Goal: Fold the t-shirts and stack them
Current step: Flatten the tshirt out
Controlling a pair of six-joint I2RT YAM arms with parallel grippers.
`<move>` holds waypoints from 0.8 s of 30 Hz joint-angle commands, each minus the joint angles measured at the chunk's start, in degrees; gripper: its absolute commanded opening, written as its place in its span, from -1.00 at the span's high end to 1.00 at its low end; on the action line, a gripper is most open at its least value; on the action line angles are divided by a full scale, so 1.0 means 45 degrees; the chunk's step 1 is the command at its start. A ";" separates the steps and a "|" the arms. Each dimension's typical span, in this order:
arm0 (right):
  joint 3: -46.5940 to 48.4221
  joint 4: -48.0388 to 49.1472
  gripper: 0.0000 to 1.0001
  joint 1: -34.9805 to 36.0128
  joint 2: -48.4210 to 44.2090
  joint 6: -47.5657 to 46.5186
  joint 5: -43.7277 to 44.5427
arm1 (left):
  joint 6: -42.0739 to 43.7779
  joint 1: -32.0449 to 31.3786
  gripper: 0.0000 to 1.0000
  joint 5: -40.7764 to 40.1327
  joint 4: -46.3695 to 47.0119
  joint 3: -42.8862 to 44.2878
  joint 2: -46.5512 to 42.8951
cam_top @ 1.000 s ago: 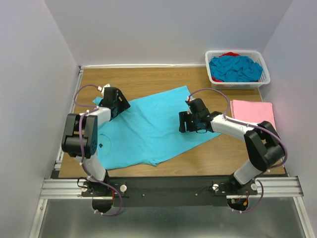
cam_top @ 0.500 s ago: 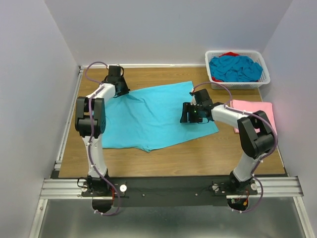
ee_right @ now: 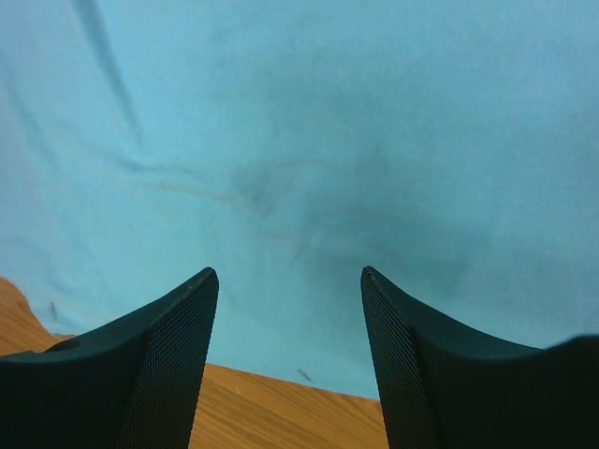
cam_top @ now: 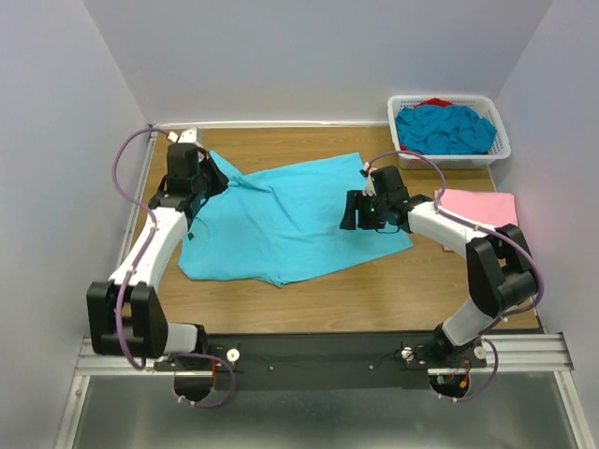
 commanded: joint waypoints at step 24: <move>-0.4067 -0.4890 -0.48 -0.0047 -0.3971 0.2777 0.0737 | 0.1395 0.0192 -0.97 -0.3534 -0.1072 -0.3519 -0.7897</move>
